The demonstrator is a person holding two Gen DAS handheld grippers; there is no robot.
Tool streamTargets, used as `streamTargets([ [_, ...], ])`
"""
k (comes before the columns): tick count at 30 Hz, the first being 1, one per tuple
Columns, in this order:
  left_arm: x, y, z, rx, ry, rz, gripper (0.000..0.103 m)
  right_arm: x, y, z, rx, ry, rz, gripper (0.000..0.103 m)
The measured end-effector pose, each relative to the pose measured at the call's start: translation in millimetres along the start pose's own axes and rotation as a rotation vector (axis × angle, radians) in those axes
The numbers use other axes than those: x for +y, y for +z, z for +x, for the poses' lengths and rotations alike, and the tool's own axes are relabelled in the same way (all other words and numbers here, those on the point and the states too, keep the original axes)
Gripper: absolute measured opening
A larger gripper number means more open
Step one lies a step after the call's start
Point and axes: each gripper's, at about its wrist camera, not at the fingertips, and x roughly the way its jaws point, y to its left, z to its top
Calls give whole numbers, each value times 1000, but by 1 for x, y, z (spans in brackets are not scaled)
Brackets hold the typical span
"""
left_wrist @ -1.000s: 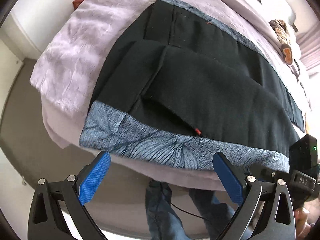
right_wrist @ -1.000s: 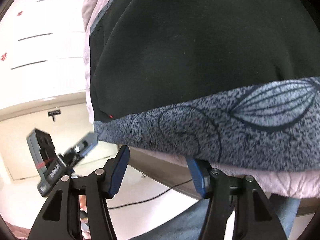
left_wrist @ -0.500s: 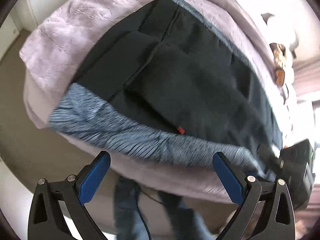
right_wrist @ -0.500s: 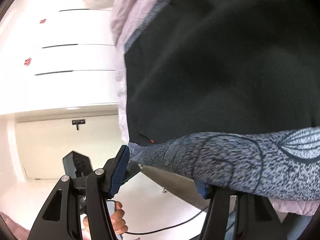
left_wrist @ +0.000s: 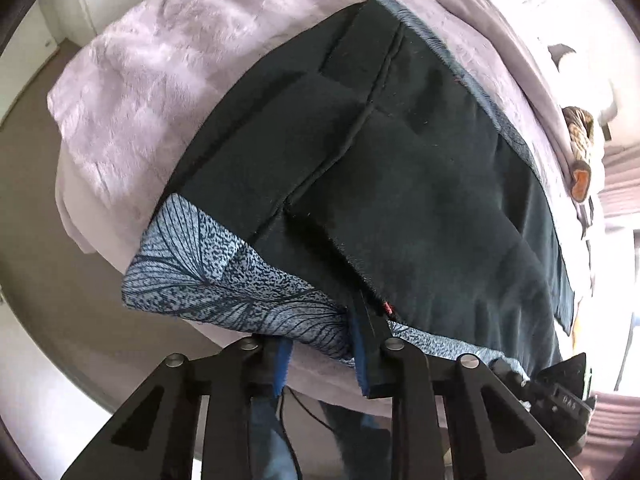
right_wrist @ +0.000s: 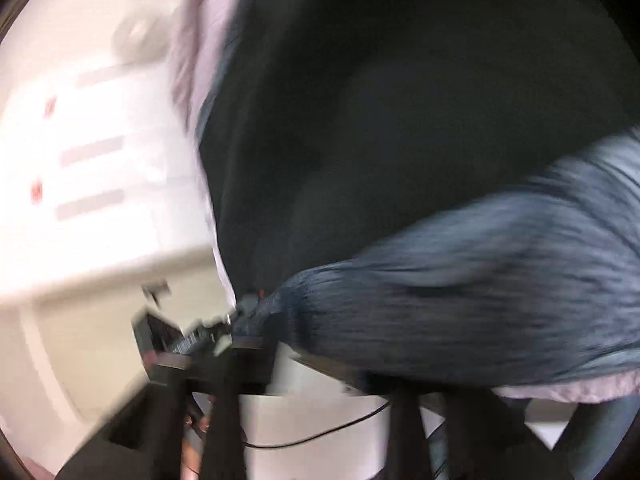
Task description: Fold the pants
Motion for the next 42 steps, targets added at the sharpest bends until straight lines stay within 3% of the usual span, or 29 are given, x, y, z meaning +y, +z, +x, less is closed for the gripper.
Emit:
streamTargets([
  [1, -2, 1, -7, -9, 2, 15, 27, -2, 2, -3, -12, 11, 18, 9],
  [7, -49, 24, -52, -110, 3, 139, 27, 71, 18, -28, -22, -54, -242, 9],
  [11, -82, 61, -59, -163, -25, 191, 27, 117, 59, -38, -1, -67, -349, 9],
  [15, -116, 110, -45, -279, -26, 275, 28, 144, 109, -32, 34, -97, -409, 9],
  [18, -136, 152, -23, -341, 27, 312, 41, 157, 159, -10, 43, -113, -415, 10],
  [22, -147, 194, 26, -372, 166, 305, 75, 150, 220, 24, 50, -119, -372, 12],
  [26, -135, 216, 61, -307, 242, 261, 75, 134, 261, 58, 63, -189, -322, 12],
  [30, -136, 204, 39, -318, 264, 310, 75, 139, 262, 61, 80, -191, -329, 17],
  [31, -140, 199, 34, -314, 269, 345, 75, 142, 259, 58, 87, -180, -338, 28],
  [32, -146, 192, 28, -310, 269, 383, 75, 147, 252, 48, 94, -159, -354, 53],
  [34, -159, 175, 21, -286, 249, 449, 75, 152, 240, 32, 99, -117, -369, 71],
  [37, -181, 139, 17, -207, 161, 534, 75, 153, 208, -12, 53, -101, -401, 71],
  [42, -247, 70, 31, -69, 10, 695, 75, 109, 152, -108, -124, -244, -337, 71],
])
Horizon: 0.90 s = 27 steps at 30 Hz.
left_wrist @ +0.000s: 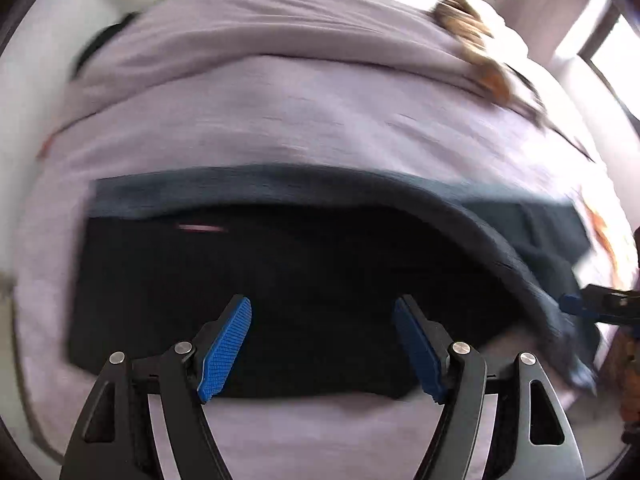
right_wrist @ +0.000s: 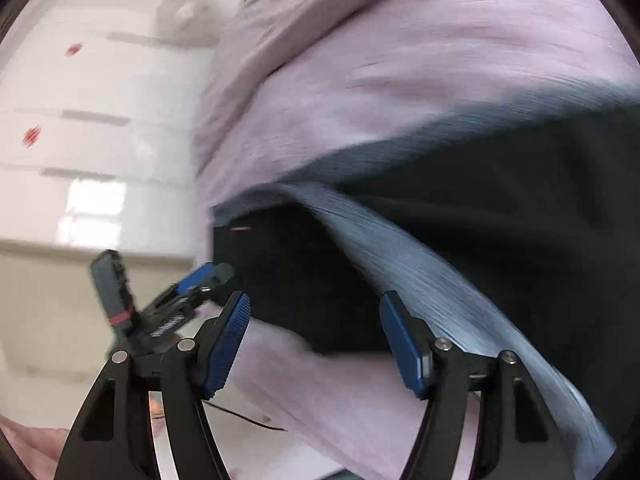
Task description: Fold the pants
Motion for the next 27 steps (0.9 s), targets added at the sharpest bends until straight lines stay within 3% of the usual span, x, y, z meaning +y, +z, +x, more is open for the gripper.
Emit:
streamTargets([
  [5, -88, -6, 24, 108, -163, 90, 75, -96, -72, -98, -167, -179, 233, 71],
  [10, -142, -8, 51, 187, -212, 76, 75, -176, -131, -168, -239, -271, 421, 71],
  [14, -175, -18, 67, 232, -201, 71, 75, -228, -166, -187, -228, -269, 536, 71],
  [19, -194, -17, 87, 264, -172, 82, 75, -257, -183, -173, -162, -90, 610, 71],
  [21, -197, -16, 90, 258, -151, 92, 73, -265, -187, -163, -160, -7, 637, 57],
  [22, -198, -15, 89, 247, -145, 97, 55, -266, -188, -162, -164, 4, 644, 21],
  [23, -198, -14, 88, 245, -146, 100, 39, -267, -188, -160, -175, 20, 652, 10],
  [27, -197, 3, 74, 223, -145, 69, 39, -253, -175, -193, -261, 88, 584, 10],
])
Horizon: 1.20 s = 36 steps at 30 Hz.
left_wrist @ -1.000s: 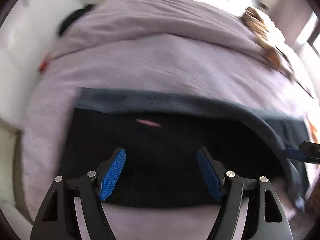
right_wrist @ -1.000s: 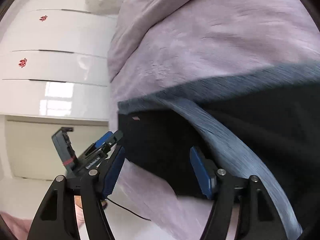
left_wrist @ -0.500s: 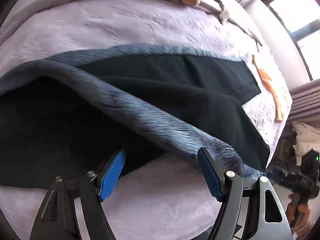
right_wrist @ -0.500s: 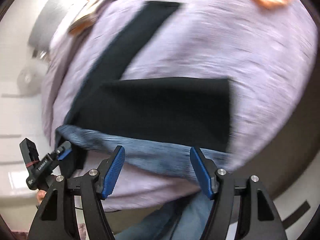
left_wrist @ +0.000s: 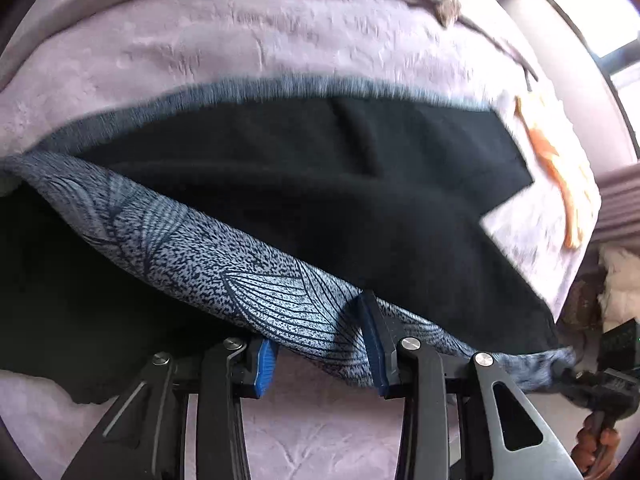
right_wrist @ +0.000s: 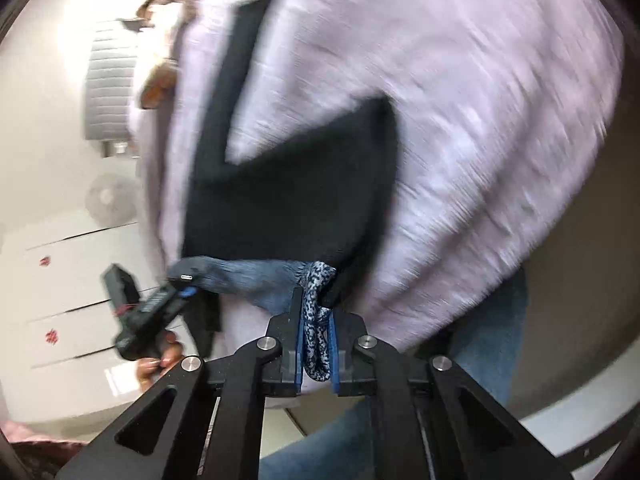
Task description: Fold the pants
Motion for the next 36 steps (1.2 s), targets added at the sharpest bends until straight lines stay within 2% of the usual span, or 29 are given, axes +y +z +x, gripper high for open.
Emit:
streamTargets([
  [4, -5, 28, -24, -78, 4, -17, 39, 44, 42, -18, -37, 82, -88, 10],
  [7, -9, 63, -29, -144, 29, -25, 39, 76, 94, -24, -43, 140, -132, 10],
  [9, -10, 89, -26, -177, 63, -38, 42, 97, 140, -15, -32, 157, -155, 10],
  [10, -11, 101, -22, -187, 89, -49, 48, 106, 160, -7, -23, 159, -168, 10],
  [11, -12, 111, -16, -193, 109, -61, 50, 112, 178, 0, -18, 155, -184, 10],
  [15, -1, 138, 11, -158, 163, -127, 50, 133, 252, 46, 0, 79, -235, 16],
  [16, -1, 139, 11, -173, 191, -123, 50, 136, 264, 56, 9, 55, -235, 28],
  [17, -2, 140, 9, -186, 220, -109, 50, 137, 275, 66, 13, -1, -243, 55],
  [18, -4, 141, 6, -192, 232, -94, 49, 140, 281, 71, 7, -55, -259, 67],
  [19, -5, 140, 0, -193, 227, -83, 50, 144, 288, 72, -1, -76, -272, 72],
  [23, -10, 125, -11, -178, 269, -29, 51, 137, 268, 46, -56, -120, -319, 72],
  [24, -10, 117, -11, -169, 284, -23, 55, 130, 265, 46, -54, -114, -302, 70],
  [25, -10, 111, -10, -164, 294, -29, 68, 121, 258, 43, -44, -86, -278, 65],
  [26, -10, 106, -8, -164, 302, -37, 73, 108, 249, 42, -20, -35, -235, 62],
  [29, -5, 89, 6, -121, 321, -70, 73, 90, 235, 52, 16, 22, -165, 61],
  [34, 2, 76, 17, -90, 342, -98, 73, 82, 232, 101, 27, 98, -104, 61],
  [35, 1, 75, 17, -90, 349, -94, 73, 82, 232, 108, 32, 99, -90, 58],
  [36, 0, 74, 13, -92, 355, -86, 73, 82, 235, 120, 37, 89, -70, 47],
])
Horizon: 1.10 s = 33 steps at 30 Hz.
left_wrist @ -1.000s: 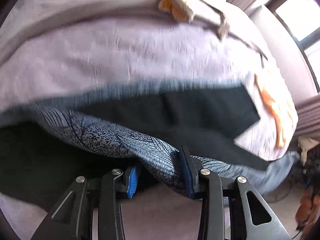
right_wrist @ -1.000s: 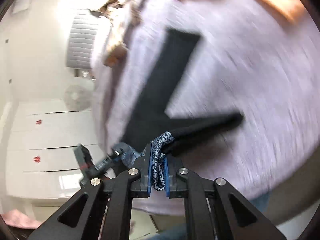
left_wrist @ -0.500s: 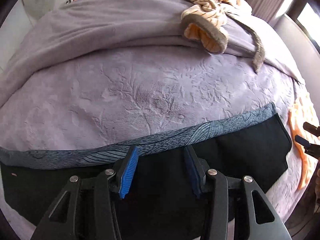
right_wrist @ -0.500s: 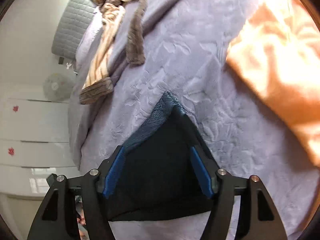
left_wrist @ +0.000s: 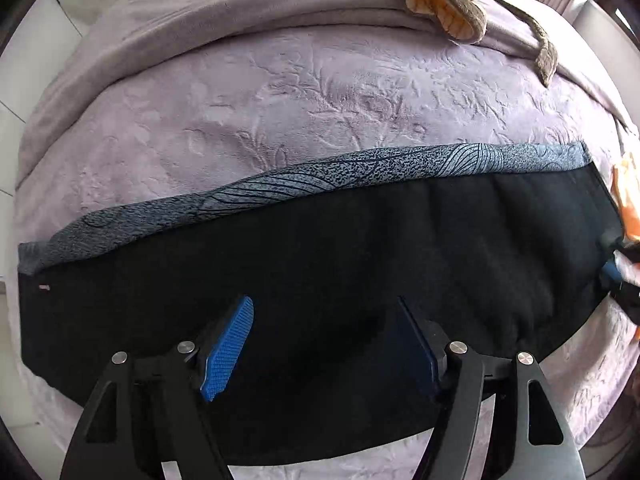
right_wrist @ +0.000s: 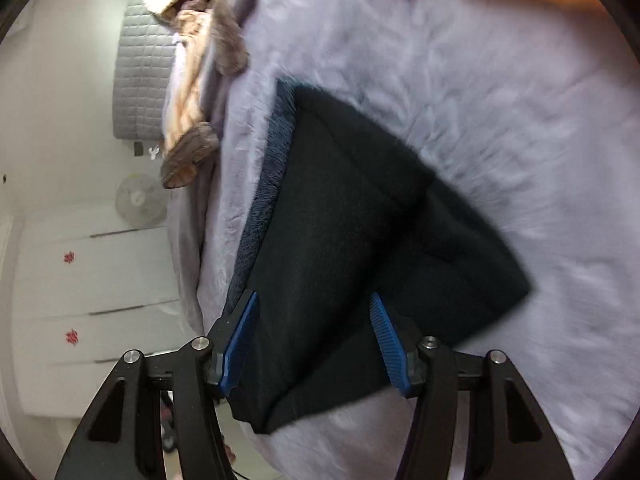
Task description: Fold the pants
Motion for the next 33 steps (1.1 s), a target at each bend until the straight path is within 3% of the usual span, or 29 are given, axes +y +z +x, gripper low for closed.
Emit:
streamTargets([
  [1, 0, -1, -5, -7, -3, 7, 73, 1, 1, 5, 2, -22, 8, 7],
  [2, 1, -1, -11, -15, -7, 13, 73, 5, 0, 7, 3, -39, 17, 8],
  [5, 3, -8, -25, -35, -29, 35, 73, 22, -13, -10, -9, 46, -27, 8],
  [9, 5, -17, -9, 21, 0, 54, 73, 11, -29, -18, 34, -39, -42, 8],
  [12, 6, -20, 1, 45, 23, 36, 73, -17, -16, -6, 72, -100, -8, 14],
  [14, 12, -23, -2, 39, 24, 17, 73, -24, -15, -15, 54, -75, 37, 17],
  [18, 30, -33, -13, 41, 46, -35, 73, -14, -26, -43, 43, -124, -30, 29],
  [22, 56, -45, -28, 26, 80, -103, 73, 8, -47, -43, 102, -83, -93, 43],
  [26, 94, -58, -39, 9, 120, -177, 73, 45, -92, 10, 249, -13, -169, 45],
  [29, 131, -67, -39, 11, 153, -192, 73, 75, -143, 80, 394, 28, -214, 45],
  [33, 188, -77, -25, 21, 185, -199, 73, 105, -201, 160, 499, 76, -244, 45],
])
